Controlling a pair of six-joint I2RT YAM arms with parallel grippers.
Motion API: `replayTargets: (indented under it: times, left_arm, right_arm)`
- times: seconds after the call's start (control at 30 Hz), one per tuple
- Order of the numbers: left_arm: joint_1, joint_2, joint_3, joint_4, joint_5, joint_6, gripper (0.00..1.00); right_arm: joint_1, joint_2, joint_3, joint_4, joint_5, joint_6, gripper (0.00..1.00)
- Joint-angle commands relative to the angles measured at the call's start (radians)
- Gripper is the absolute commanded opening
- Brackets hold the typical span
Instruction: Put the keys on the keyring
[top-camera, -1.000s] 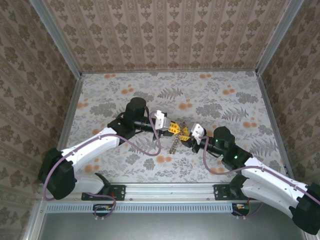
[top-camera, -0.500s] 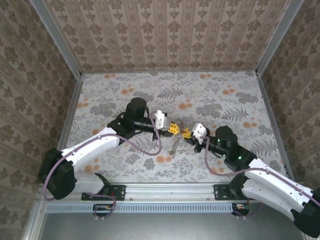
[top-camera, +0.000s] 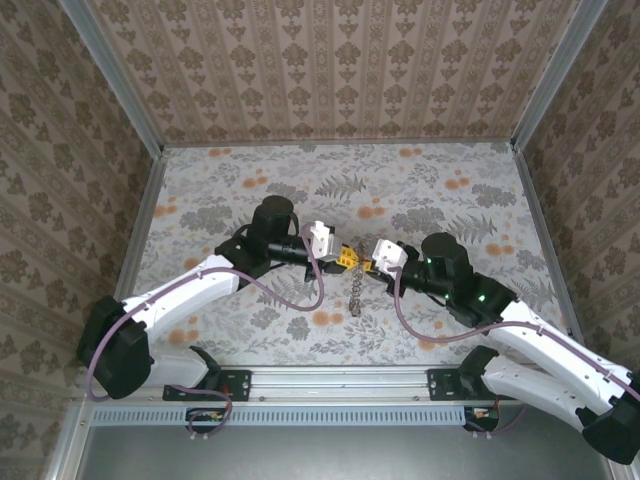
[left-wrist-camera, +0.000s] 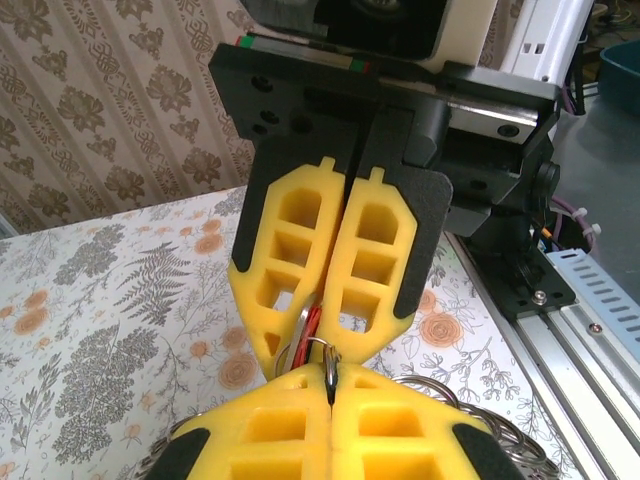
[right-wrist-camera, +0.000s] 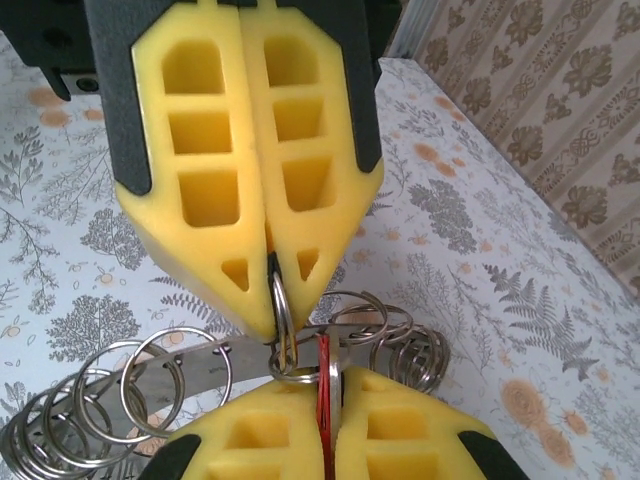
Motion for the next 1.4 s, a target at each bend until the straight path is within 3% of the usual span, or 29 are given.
replayTargets:
  times: [0.0, 0.37, 0.53, 0.73, 0.97, 1.1, 1.13, 1.2, 1.37]
  left_arm:
    - [0.004, 0.005, -0.008, -0.023, 0.006, 0.021, 0.00]
    - [0.006, 0.038, -0.013, -0.017, -0.007, -0.005, 0.00]
    - [0.020, 0.025, -0.052, 0.094, -0.074, -0.096, 0.25]
    - [0.060, -0.009, -0.059, 0.160, -0.128, -0.138, 0.34]
    - [0.195, -0.143, -0.083, 0.068, -0.400, -0.198, 0.37]
    - [0.313, -0.210, -0.099, -0.038, -0.481, -0.246, 0.53]
    - [0.364, -0.222, -0.100, -0.067, -0.495, -0.259, 0.61]
    - [0.414, -0.246, -0.105, -0.108, -0.558, -0.296, 1.00]
    - [0.497, -0.321, -0.158, -0.162, -0.801, -0.418, 1.00]
  right_arm:
    - [0.005, 0.004, 0.091, -0.119, 0.011, -0.102, 0.00]
    - [0.004, 0.077, 0.299, -0.343, 0.062, -0.345, 0.00]
    - [0.005, 0.121, 0.401, -0.437, 0.109, -0.466, 0.00]
    - [0.006, 0.213, 0.554, -0.601, 0.178, -0.636, 0.00]
    - [0.006, 0.304, 0.673, -0.641, 0.281, -0.782, 0.00]
    - [0.006, 0.360, 0.691, -0.599, 0.334, -0.858, 0.00]
    - [0.006, 0.376, 0.695, -0.587, 0.337, -0.863, 0.00]
    - [0.007, 0.409, 0.707, -0.578, 0.325, -0.857, 0.00]
    - [0.025, 0.489, 0.735, -0.552, 0.319, -0.769, 0.00]
